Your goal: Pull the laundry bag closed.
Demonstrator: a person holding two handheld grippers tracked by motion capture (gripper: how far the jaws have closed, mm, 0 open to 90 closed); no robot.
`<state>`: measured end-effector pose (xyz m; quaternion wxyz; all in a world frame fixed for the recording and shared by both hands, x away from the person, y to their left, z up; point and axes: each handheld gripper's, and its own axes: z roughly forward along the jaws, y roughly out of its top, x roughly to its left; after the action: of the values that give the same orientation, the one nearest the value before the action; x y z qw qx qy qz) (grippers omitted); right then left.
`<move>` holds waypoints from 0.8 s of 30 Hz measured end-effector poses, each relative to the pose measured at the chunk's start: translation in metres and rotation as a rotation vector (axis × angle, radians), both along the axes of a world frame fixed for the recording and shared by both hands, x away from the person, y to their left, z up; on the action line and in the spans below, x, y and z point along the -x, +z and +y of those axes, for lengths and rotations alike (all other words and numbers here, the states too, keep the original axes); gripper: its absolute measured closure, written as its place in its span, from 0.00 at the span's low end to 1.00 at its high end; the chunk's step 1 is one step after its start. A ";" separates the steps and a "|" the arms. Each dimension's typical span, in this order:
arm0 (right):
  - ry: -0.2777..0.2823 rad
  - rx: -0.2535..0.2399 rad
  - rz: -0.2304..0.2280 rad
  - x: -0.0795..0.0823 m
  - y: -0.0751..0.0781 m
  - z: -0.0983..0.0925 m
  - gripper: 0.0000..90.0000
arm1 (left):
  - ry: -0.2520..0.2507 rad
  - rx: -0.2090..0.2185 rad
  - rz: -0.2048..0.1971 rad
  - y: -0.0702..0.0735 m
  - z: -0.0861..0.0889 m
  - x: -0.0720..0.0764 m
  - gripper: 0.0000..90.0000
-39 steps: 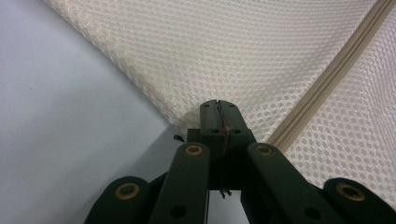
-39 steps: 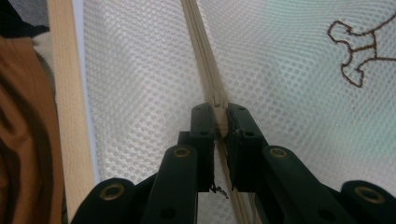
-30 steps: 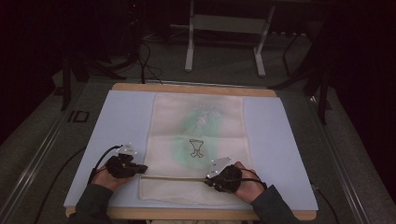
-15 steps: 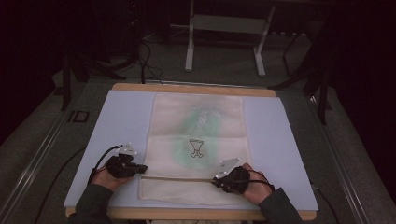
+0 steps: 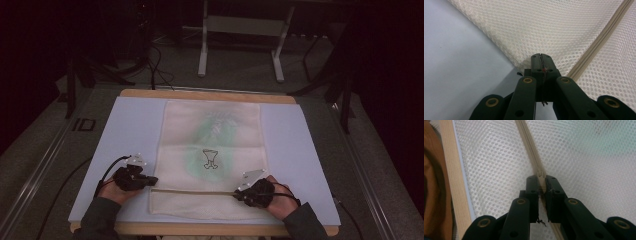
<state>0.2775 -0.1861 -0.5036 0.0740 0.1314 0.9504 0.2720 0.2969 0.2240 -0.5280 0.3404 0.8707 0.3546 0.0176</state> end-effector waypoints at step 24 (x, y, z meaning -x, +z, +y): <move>-0.076 0.000 0.027 -0.001 -0.002 -0.037 0.91 | -0.001 -0.002 -0.003 0.000 0.000 0.000 1.00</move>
<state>0.2781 -0.2234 -0.5055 0.0713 0.1710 0.9456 0.2674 0.2967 0.2238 -0.5280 0.3401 0.8712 0.3536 0.0193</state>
